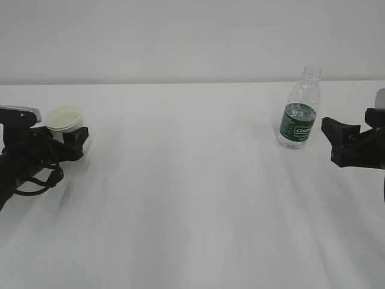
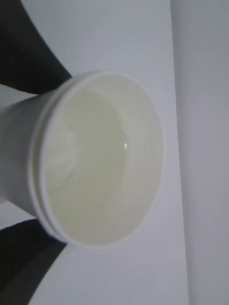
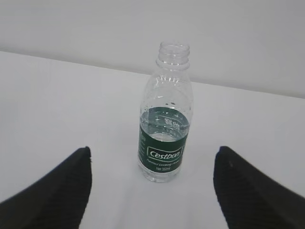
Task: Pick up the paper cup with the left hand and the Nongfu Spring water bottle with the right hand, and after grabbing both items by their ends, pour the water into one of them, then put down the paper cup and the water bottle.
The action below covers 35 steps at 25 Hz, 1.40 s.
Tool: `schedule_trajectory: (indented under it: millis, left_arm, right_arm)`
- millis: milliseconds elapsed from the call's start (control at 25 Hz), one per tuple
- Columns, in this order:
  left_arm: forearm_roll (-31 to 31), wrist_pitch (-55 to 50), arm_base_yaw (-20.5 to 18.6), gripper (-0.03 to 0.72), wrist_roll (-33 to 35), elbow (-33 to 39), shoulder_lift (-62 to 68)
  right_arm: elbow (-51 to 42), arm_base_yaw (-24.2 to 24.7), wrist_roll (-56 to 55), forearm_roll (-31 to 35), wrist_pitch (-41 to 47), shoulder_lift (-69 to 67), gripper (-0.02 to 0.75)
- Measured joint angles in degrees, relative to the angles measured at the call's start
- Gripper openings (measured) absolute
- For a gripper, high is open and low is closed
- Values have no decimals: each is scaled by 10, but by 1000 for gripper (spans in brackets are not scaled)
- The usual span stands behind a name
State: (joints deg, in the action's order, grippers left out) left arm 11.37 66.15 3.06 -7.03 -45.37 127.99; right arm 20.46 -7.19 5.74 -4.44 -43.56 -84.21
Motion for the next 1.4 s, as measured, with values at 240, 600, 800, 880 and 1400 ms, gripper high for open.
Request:
schedule_trajectory:
  millis: [240,600,800,880,1400]
  left_arm:
    - [-1,0,0,577,0,50,-27]
    - [-18,0,0,577,24,129,-85]
    - [-28,0,0,577,27,151,-129]
    - [-31,0,0,577,27,155,-150]
    - [-39,-95,0,577,27,162,-322]
  right_arm:
    - [0,0,-14,0,0,0,592]
    - [0,0,-18,0,0,0,592]
    - [0,0,-25,0,3,18,592]
    - [0,0,-28,0,4,32,592]
    - [0,0,-34,-1,50,104,592]
